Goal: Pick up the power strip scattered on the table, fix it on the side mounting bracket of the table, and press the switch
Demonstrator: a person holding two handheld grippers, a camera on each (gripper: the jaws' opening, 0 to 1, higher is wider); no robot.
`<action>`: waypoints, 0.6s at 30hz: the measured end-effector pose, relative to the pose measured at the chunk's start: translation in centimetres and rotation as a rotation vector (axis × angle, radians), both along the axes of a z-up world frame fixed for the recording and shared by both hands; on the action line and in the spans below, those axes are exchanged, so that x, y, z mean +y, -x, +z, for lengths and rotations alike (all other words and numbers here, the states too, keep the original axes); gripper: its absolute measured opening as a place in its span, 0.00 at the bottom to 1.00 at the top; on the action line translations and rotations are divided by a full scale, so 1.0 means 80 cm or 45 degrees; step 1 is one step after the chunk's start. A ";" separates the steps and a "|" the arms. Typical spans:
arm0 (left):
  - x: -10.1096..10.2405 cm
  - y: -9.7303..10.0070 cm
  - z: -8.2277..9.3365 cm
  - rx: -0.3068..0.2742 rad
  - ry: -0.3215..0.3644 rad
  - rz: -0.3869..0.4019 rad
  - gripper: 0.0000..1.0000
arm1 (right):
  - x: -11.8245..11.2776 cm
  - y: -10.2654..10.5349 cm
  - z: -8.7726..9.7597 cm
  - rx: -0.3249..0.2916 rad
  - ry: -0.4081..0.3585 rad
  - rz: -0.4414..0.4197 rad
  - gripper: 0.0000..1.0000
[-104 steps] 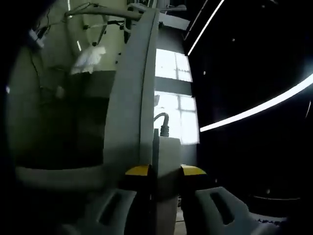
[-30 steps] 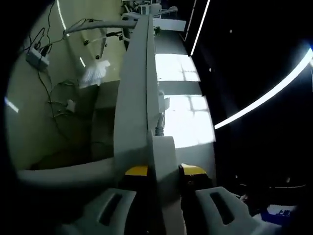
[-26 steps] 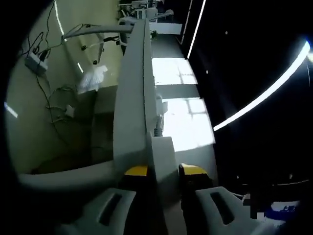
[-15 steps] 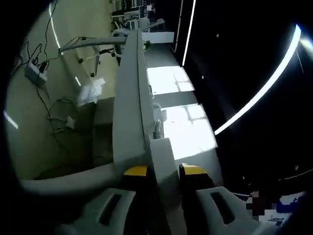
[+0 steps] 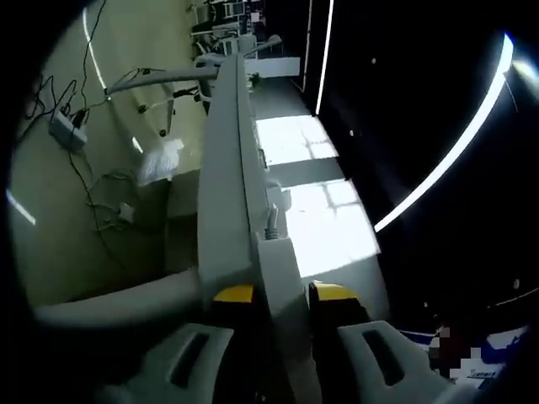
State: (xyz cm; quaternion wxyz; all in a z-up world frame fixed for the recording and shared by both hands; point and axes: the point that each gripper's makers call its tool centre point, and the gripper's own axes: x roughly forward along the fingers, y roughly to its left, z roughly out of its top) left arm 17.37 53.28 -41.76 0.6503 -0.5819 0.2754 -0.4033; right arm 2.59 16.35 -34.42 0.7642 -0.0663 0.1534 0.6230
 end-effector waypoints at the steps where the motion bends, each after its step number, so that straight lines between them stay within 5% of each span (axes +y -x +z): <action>1: 0.003 0.000 0.000 -0.002 -0.003 -0.002 0.26 | 0.001 0.001 0.001 -0.002 -0.001 0.002 0.47; 18: 0.001 0.032 -0.001 -0.013 -0.046 -0.006 0.26 | 0.007 0.005 0.001 -0.007 -0.008 0.016 0.46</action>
